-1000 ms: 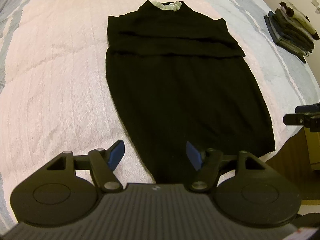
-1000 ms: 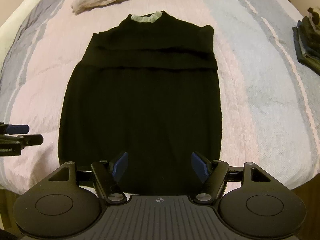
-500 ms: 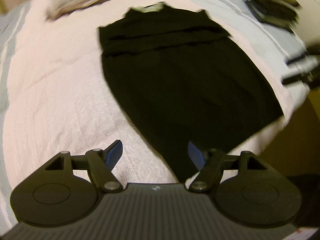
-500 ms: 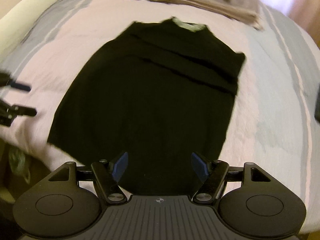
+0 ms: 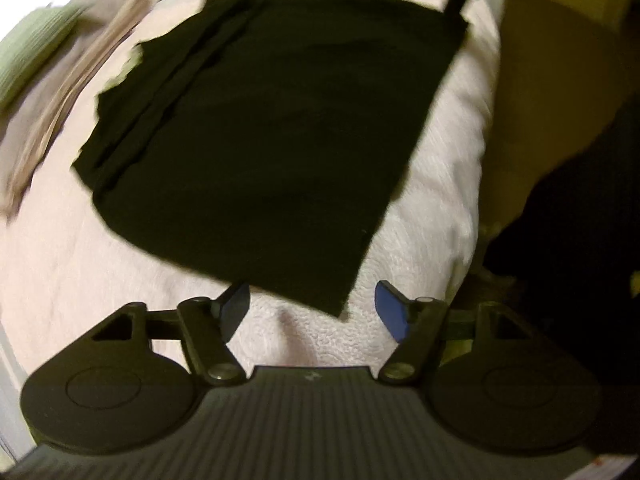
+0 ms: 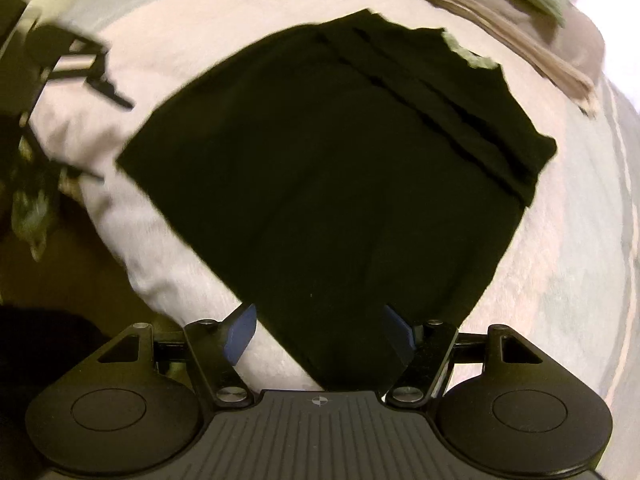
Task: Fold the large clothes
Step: 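Move both grippers to the sweater hem, then grasp the hem with both grippers and lift it toward the collar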
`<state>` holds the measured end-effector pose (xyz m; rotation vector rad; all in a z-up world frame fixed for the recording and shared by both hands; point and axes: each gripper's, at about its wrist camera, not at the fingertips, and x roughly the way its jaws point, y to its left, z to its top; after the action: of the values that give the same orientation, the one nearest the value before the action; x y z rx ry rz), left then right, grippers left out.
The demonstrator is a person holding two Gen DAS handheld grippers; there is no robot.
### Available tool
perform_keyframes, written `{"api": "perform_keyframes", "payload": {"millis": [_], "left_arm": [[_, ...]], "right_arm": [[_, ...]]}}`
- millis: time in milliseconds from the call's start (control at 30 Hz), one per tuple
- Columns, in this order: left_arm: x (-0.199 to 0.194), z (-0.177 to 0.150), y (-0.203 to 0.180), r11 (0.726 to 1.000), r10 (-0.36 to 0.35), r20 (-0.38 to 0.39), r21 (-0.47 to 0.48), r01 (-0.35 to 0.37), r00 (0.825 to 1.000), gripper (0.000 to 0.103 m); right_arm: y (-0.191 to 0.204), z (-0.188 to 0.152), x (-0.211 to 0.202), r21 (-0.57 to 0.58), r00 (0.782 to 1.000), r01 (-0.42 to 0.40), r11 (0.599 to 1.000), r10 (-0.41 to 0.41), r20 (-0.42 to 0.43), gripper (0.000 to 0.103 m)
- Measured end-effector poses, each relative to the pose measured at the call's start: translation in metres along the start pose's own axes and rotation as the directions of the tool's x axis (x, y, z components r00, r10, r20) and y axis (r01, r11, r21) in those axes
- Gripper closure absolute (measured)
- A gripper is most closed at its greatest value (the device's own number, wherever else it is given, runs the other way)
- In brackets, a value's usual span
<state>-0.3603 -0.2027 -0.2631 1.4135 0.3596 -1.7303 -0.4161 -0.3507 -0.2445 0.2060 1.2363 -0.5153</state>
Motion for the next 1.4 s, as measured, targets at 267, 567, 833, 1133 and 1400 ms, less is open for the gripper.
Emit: {"api": "perform_keyframes", "payload": {"millis": [267,567,833,1133,1400], "left_arm": [[0.038,-0.016,-0.03,0.961,0.058,0.044,0.268,-0.068,0.997,0.055],[0.038,-0.01,-0.021,0.964,0.045,0.08,0.258,-0.064,0.996,0.091],[0.018,-0.001,0.001,0.99,0.012,0.089,0.136,-0.024,0.996,0.098],[-0.007,0.008,0.017,0.995,0.006,0.099,0.095,-0.016,0.995,0.099],[-0.055,0.015,0.035,0.998,0.003,0.133,0.06,-0.011,0.991,0.101]], "right_arm": [[0.032,-0.055,0.047,-0.292,0.995,0.097,0.952,-0.101,0.002,0.036],[0.037,-0.093,0.066,-0.473,0.975,0.218,0.854,-0.209,0.072,0.036],[0.024,-0.1,0.058,-0.492,0.973,0.229,0.84,-0.217,0.082,0.057],[0.011,-0.073,0.016,-0.387,0.971,0.236,0.891,-0.201,0.13,0.103],[0.001,-0.057,-0.039,-0.375,0.971,0.232,0.897,-0.191,0.142,0.103]]}}
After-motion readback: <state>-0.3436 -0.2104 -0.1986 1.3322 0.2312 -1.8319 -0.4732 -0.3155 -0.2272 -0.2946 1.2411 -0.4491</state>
